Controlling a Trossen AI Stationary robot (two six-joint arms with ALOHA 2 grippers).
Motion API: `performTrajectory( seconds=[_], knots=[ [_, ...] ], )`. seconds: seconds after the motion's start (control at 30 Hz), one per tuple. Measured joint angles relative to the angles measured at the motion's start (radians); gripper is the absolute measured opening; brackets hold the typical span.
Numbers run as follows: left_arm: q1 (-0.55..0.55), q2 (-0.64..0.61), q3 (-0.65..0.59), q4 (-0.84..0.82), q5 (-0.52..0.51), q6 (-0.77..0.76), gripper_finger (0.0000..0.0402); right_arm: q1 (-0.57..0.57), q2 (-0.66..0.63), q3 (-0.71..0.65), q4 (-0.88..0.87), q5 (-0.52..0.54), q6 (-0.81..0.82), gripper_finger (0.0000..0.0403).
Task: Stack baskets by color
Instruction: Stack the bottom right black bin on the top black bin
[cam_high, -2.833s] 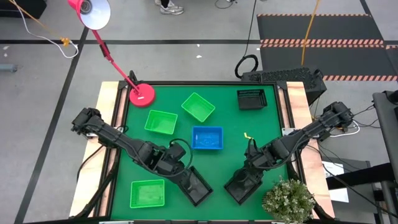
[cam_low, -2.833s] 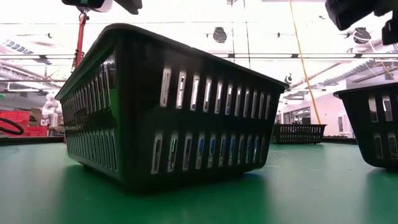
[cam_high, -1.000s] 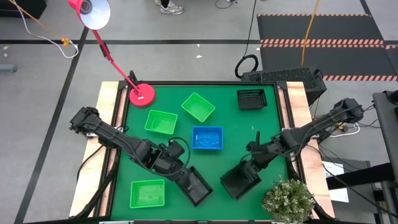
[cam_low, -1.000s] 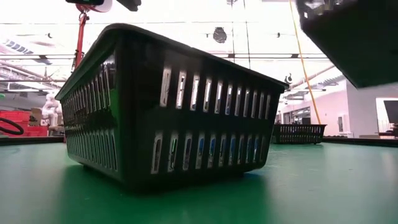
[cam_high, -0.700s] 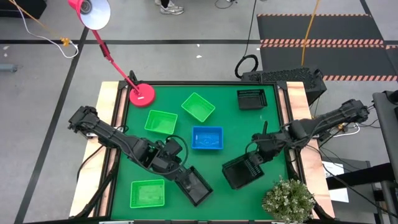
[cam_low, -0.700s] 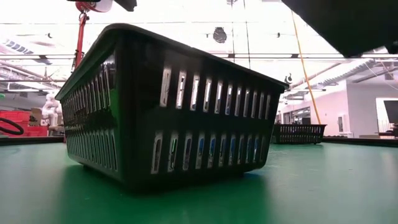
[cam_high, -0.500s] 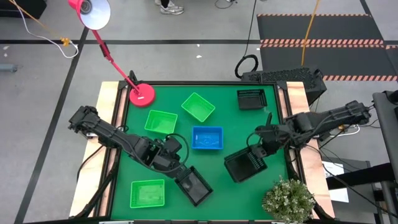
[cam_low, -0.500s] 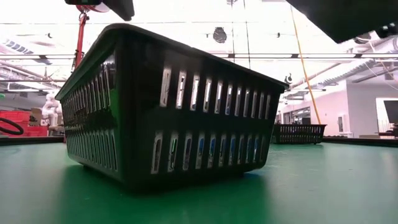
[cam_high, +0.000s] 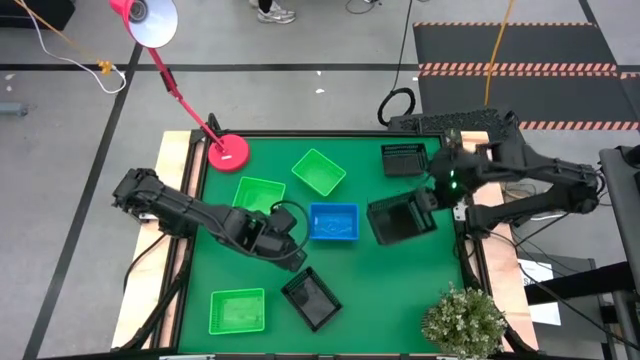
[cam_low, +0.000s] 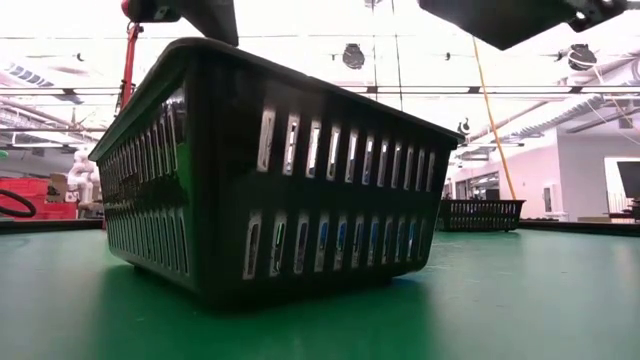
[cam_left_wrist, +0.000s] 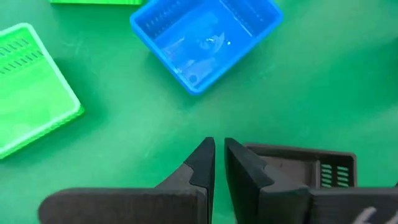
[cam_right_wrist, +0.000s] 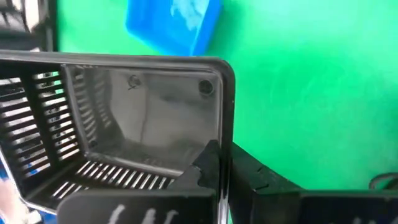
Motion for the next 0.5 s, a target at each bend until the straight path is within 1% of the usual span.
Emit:
performTrajectory(
  seconds=[0.1, 0.23, 0.33, 0.5],
  knots=[
    [0.015, 0.0, 0.0, 0.002, 0.005, 0.021, 0.0035, -0.076, 0.009, 0.037, -0.036, -0.005, -0.041, 0.0002],
    [0.03, 0.0, 0.0, 0.008, 0.019, 0.042, 0.0035, -0.178, 0.025, 0.073, -0.065, -0.077, -0.102, 0.0002],
    [0.042, 0.0, 0.0, 0.015, 0.02, 0.052, 0.0035, -0.248, 0.034, 0.093, -0.059, -0.089, -0.148, 0.0004],
    [0.059, 0.0, 0.0, 0.015, 0.021, 0.054, 0.0035, -0.374, 0.05, 0.115, -0.041, -0.159, -0.23, 0.0006]
  ],
)
